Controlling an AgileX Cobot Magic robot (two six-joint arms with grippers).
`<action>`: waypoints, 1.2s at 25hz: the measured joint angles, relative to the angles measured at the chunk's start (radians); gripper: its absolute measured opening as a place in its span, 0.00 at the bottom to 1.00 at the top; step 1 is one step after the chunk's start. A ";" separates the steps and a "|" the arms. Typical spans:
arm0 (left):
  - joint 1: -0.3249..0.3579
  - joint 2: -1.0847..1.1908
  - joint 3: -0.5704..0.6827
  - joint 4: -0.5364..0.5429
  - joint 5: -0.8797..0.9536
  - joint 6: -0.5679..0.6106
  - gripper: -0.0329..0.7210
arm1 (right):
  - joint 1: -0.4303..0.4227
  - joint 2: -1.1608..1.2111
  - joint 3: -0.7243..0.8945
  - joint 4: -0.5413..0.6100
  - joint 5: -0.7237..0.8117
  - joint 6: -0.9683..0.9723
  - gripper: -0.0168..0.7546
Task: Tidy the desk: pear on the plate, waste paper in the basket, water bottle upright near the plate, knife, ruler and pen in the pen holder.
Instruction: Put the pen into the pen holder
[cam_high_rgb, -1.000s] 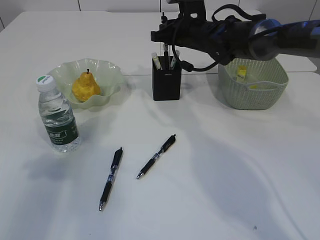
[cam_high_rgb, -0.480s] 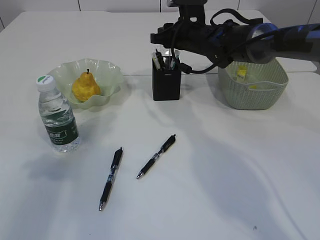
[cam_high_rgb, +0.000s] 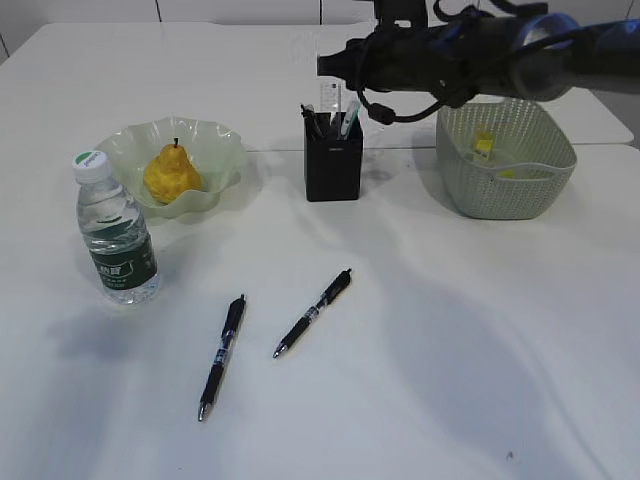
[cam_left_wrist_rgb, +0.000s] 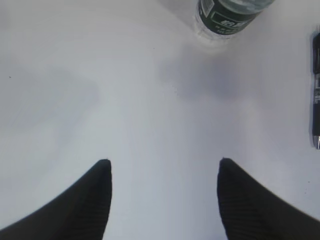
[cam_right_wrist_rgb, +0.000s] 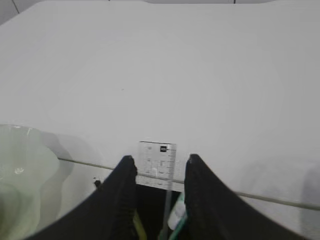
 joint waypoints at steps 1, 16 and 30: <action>0.000 0.000 0.000 0.000 0.000 0.000 0.66 | 0.000 -0.014 0.000 0.000 0.031 0.000 0.35; 0.000 0.000 0.000 0.000 0.000 0.000 0.66 | 0.000 -0.259 -0.002 0.483 0.656 -0.499 0.36; 0.000 0.000 0.000 -0.002 -0.006 0.000 0.66 | 0.150 -0.270 -0.002 0.680 1.051 -0.337 0.46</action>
